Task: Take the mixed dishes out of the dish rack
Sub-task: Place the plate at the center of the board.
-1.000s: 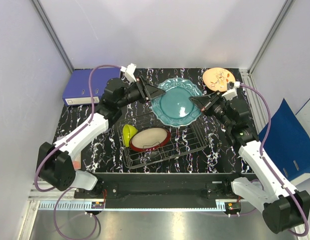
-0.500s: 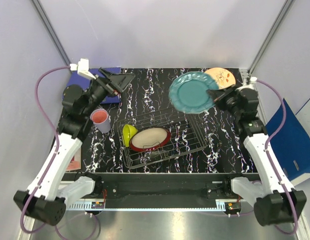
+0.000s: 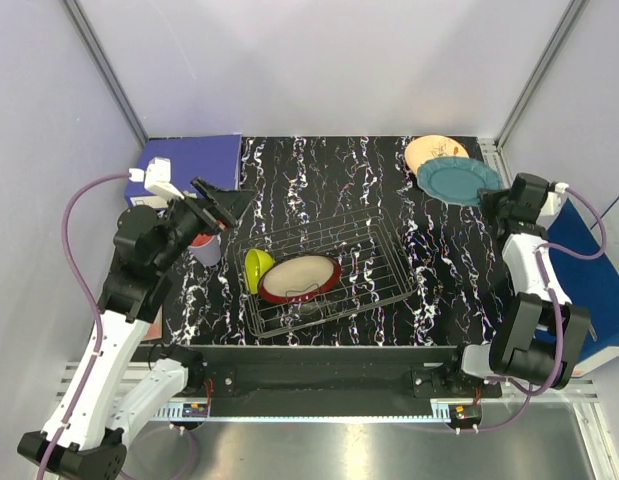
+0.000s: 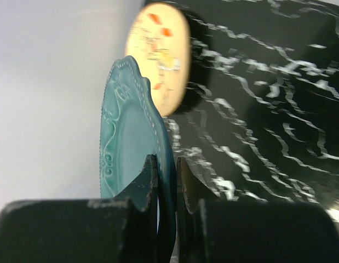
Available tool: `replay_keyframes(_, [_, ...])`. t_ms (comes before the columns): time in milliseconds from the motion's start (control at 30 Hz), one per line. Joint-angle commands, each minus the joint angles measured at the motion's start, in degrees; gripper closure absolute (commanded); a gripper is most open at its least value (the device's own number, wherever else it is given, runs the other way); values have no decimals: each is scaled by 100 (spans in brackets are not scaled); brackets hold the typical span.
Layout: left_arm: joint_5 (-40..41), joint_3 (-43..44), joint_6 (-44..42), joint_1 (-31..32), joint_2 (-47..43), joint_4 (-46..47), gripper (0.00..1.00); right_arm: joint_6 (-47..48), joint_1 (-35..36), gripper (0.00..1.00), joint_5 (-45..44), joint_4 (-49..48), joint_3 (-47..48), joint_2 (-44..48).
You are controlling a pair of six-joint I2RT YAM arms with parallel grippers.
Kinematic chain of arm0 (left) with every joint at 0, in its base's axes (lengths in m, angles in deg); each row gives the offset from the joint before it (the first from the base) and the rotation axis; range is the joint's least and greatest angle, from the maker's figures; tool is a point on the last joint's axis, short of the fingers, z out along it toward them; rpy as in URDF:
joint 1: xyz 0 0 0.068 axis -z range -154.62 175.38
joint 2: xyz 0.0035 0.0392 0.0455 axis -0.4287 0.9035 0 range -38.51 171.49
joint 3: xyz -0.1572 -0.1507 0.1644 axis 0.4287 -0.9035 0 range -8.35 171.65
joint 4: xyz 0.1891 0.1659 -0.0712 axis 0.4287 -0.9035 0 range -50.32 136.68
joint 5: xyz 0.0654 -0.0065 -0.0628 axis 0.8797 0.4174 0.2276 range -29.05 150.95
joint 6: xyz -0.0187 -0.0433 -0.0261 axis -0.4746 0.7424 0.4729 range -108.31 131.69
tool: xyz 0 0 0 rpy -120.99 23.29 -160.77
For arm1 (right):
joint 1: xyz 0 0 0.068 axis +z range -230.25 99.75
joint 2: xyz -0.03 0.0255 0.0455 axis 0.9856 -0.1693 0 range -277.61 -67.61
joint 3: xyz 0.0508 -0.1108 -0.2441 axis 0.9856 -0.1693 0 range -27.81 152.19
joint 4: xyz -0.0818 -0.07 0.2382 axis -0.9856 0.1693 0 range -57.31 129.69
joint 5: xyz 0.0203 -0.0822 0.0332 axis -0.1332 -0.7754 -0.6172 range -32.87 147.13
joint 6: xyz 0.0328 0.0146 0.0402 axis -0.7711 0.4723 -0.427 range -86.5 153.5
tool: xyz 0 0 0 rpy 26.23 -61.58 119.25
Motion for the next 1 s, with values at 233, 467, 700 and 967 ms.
replay_keyframes(233, [-144,-672,58,56,-290,-82,1,-171,19,100,-216,-862,-594,-134])
replay_keyframes(467, [-259,-743,67,83,-264,-74,1,-286,19,100,-111,-1108,-919,-713])
replay_keyframes(700, [-337,-936,163,91,-220,49,1,-74,19,100,-50,-1196,-718,-1276])
replay_keyframes(967, [-338,-1015,163,91,-123,76,1,57,19,100,-84,-916,-235,-1935])
